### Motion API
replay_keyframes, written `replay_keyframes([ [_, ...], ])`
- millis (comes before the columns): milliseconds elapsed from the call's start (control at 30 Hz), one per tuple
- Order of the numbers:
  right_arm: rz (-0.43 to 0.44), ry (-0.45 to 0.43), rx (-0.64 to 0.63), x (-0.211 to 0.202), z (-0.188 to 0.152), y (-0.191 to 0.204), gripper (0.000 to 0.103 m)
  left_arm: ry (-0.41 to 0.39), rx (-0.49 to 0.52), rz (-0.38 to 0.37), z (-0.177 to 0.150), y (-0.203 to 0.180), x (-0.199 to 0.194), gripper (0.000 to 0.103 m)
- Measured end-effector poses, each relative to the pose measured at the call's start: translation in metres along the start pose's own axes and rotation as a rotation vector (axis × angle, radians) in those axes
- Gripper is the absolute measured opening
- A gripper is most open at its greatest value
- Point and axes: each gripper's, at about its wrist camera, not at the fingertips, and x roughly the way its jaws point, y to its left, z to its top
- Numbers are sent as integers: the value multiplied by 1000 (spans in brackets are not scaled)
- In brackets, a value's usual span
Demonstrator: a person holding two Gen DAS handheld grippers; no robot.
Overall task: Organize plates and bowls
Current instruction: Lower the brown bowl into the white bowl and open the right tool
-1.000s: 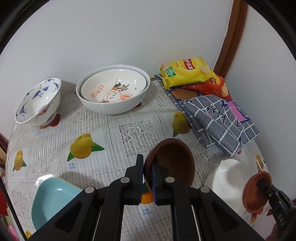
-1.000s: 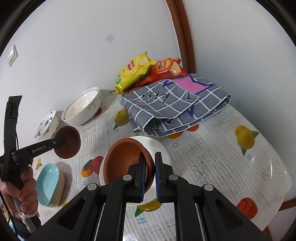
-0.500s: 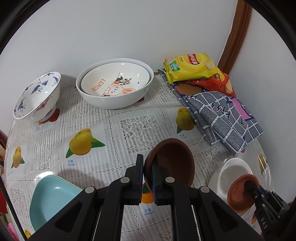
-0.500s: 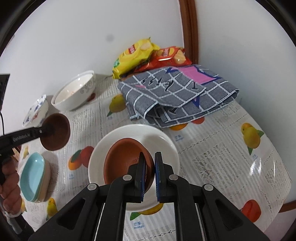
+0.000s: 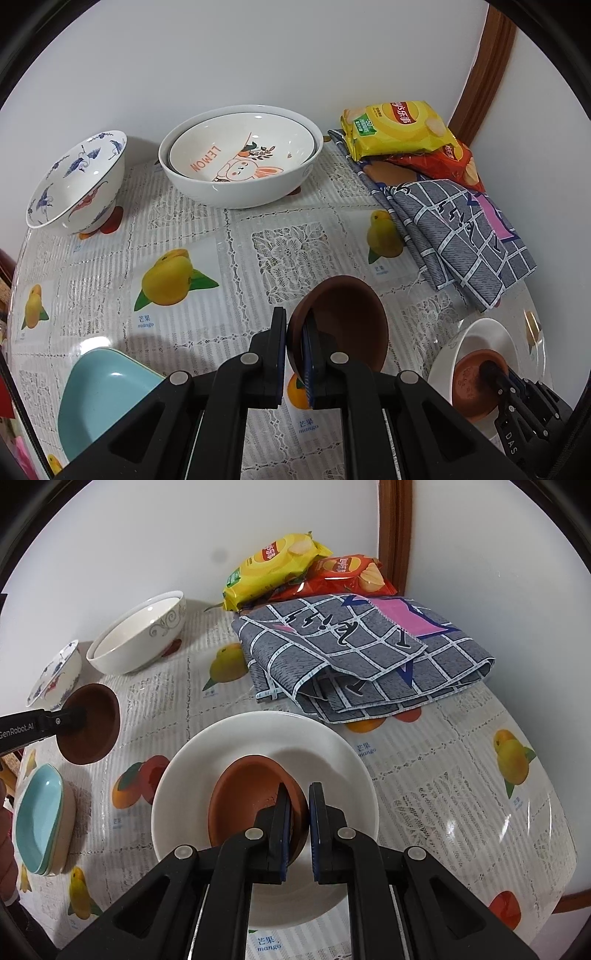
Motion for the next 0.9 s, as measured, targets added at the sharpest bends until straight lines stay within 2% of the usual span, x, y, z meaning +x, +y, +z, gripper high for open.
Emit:
replay_keyframes([
  [200, -5, 15, -11, 6, 1, 4, 9, 1, -1, -2, 0, 0, 0, 8],
  [400, -121, 16, -83, 13, 0, 14, 9, 3, -6, -5, 2, 3, 0, 8],
  [600, -118, 36, -108, 19, 0, 19, 12, 2, -16, -2, 3, 7, 0, 8],
  [900, -164, 49, -137, 25, -1, 23, 16, 2, -12, 0, 3, 7, -1, 8],
])
